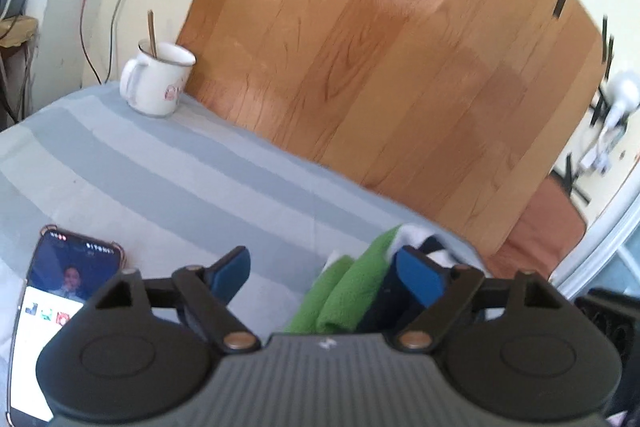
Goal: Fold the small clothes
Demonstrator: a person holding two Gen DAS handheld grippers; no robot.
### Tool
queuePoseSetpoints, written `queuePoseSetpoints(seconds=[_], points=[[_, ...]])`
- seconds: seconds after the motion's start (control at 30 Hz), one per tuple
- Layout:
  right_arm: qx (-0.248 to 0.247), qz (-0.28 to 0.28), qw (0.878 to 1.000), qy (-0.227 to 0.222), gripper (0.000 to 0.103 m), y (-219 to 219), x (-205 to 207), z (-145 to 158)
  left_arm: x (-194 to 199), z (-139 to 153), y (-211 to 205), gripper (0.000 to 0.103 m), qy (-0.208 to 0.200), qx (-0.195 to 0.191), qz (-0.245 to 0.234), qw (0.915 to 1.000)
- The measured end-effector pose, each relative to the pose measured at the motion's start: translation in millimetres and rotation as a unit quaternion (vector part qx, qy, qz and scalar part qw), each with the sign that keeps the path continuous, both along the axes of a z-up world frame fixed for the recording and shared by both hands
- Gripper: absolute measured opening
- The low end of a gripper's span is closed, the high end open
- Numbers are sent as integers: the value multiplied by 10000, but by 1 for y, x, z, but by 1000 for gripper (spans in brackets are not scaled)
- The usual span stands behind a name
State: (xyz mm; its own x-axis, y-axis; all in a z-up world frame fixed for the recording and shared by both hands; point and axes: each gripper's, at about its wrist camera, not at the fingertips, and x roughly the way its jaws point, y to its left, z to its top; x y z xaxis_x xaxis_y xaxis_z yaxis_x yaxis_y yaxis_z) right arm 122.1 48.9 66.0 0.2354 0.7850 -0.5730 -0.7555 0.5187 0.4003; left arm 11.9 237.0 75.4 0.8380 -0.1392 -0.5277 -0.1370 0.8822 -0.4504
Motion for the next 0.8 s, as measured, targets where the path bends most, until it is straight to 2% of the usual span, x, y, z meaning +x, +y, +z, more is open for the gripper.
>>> queuePoseSetpoints(seconds=[0.03,0.07,0.2,0.27,0.33,0.4,0.47,0.5,0.53,0.57,0.6,0.63,0.7,0.73,0.77,0.8], points=[[141,54,9999,31,65,-6,-1,3,7,-3,-6,95,82,41,-24,10000],[293,111,9995,55,65,-12,-2,8,12,-8,-9,97,172,78,-62,9998],[904,113,9958,87,64,-62,-13,24,34,-17,-25,100,360,181,-303,9987],[1249,-128,9921,-4,64,-92,-19,32,41,-18,-34,100,317,231,-411,9984],[1510,-610,9864,-231,63,-117,-18,40,44,-20,-39,100,280,318,-414,9982],[1468,-1136,9818,-391,56,-132,-8,47,47,-24,-39,100,364,326,-318,9983],[1245,-1404,9813,-428,38,-132,6,50,44,-27,-38,98,417,316,-204,9984],[1172,-1408,9820,-458,36,-126,14,50,42,-29,-39,91,423,371,-157,9983],[1119,-1374,9831,-468,35,-119,21,49,38,-29,-40,74,444,467,-122,9978],[1025,-1315,9850,-443,35,-108,31,47,37,-29,-43,62,499,577,-132,9970],[936,-1251,9870,-379,34,-103,41,42,35,-30,-45,45,562,632,-211,9962],[836,-1143,9896,-260,34,-91,50,36,35,-31,-48,33,631,699,-264,9952],[435,-873,9952,6,34,-69,64,17,33,-33,-54,26,726,1040,-182,9918],[169,-804,9966,4,26,-60,65,5,33,-35,-56,25,765,1172,-129,9901],[177,-820,9961,-272,26,-54,62,-3,33,-37,-56,25,800,1247,-71,9889],[204,-851,9956,-336,26,-51,60,-3,32,-40,-55,25,795,1268,-37,9887]])
